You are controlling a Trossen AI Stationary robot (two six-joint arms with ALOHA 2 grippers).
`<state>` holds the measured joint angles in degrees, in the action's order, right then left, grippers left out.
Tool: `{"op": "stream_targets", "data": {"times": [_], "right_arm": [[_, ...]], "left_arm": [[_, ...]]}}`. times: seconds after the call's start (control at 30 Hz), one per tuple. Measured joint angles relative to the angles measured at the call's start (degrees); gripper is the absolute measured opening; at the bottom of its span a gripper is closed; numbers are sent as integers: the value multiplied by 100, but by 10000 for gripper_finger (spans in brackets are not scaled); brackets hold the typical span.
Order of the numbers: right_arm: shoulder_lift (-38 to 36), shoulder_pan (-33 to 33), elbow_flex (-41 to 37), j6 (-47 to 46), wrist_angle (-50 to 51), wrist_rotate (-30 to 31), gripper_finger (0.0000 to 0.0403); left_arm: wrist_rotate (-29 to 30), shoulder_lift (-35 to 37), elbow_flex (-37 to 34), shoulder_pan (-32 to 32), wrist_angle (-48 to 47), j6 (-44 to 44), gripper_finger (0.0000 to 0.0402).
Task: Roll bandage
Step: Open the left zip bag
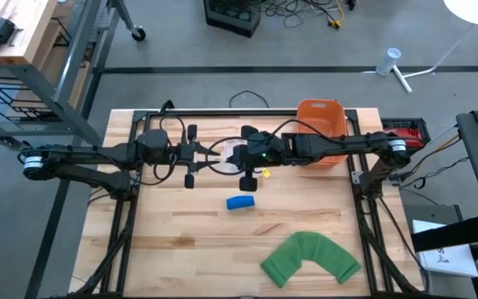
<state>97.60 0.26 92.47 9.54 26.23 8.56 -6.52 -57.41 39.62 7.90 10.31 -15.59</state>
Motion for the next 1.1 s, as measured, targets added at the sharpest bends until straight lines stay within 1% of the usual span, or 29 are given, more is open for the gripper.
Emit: {"op": "stream_targets", "data": {"times": [0.07, 0.13, 0.33, 0.6, 0.73, 0.87, 0.97, 1.1], "right_arm": [[0, -1, 0, -5, -7, 0, 2], [0, -1, 0, -7, -26, 0, 2], [0, -1, 0, -10, -89, 0, 2], [-5, 0, 0, 4, -79, 0, 8], [-145, 24, 0, 137, 80, 2, 35], [-311, 93, 7, 221, 45, 0, 85], [-321, 107, 7, 229, -159, -4, 115], [-225, 98, 7, 203, -343, 0, 138]], "left_arm": [[0, 0, 0, 0, -2, 2, 89], [0, 0, 0, 0, -20, 2, 76], [-1, 0, 0, 0, -63, -31, 9], [0, 0, 0, 0, -59, -39, 2], [0, 2, 0, 0, -37, -39, 1], [0, 2, 0, 0, -36, -39, 1], [-1, 2, 0, 0, 10, -39, 1], [-44, 7, 0, 0, 21, 0, 0]]}}
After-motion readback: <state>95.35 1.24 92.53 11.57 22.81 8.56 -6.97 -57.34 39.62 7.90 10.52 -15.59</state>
